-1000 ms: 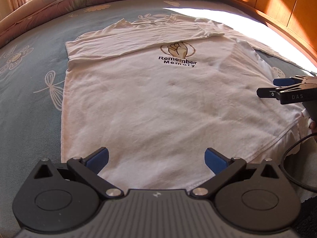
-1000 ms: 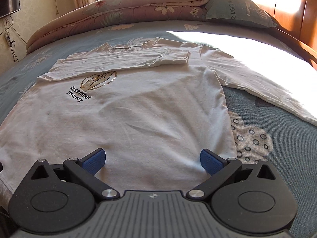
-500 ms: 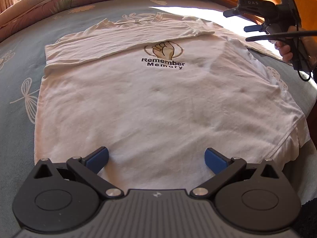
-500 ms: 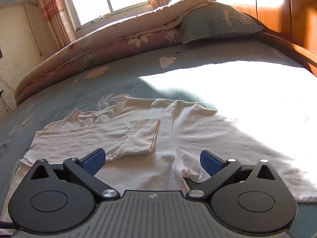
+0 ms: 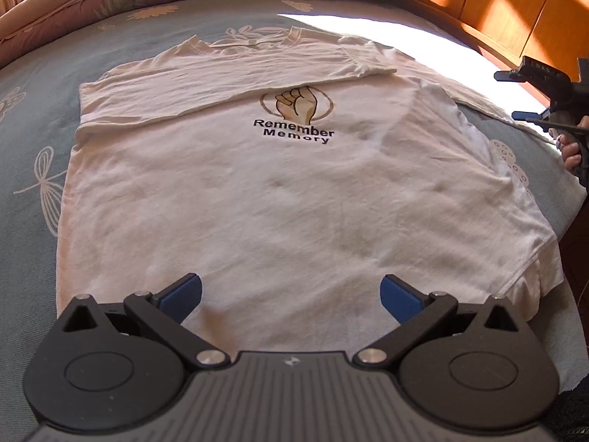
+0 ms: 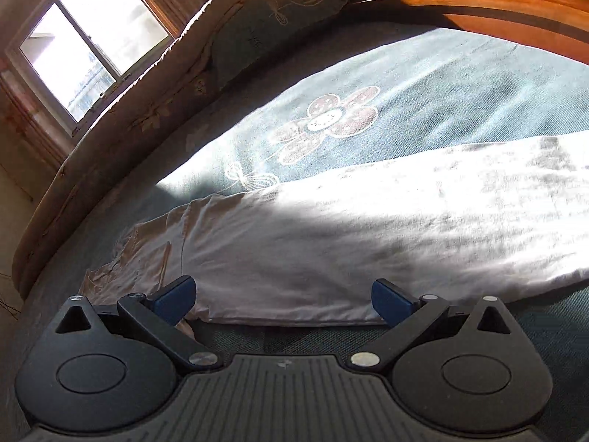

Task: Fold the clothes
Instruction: 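Roll the right gripper and close it on the sleeve cuff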

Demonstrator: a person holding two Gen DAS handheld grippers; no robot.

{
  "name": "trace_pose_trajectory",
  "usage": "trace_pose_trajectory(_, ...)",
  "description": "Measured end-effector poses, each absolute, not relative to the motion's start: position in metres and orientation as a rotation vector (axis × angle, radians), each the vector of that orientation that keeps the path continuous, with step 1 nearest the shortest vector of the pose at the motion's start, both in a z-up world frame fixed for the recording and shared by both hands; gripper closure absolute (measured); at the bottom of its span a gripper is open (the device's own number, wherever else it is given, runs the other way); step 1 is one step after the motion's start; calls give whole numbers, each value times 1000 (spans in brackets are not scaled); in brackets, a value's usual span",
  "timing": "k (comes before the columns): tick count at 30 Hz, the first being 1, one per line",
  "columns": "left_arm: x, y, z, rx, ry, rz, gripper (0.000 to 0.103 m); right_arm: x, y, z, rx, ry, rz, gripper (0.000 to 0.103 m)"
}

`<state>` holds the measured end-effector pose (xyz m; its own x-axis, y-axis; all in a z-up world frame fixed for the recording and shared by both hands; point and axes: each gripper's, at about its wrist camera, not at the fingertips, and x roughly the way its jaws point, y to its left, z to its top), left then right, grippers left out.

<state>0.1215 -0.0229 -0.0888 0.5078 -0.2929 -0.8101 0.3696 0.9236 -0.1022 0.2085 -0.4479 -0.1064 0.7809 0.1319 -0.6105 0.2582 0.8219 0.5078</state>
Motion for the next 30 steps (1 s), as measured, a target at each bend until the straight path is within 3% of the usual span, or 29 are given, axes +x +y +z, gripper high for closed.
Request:
trace_pose_trajectory(8,116,-43,-78,105,938,-438,1,177,-509,-110,690,646,-293,0)
trace_pose_trajectory(17,110,-60,-76,136,927,-463,1,96,-542,-119,939,437,-304,0)
trace_pose_trajectory(30,114,-65,-77,123,946,-431,1,94,-574,-150,1120,287,-339,0)
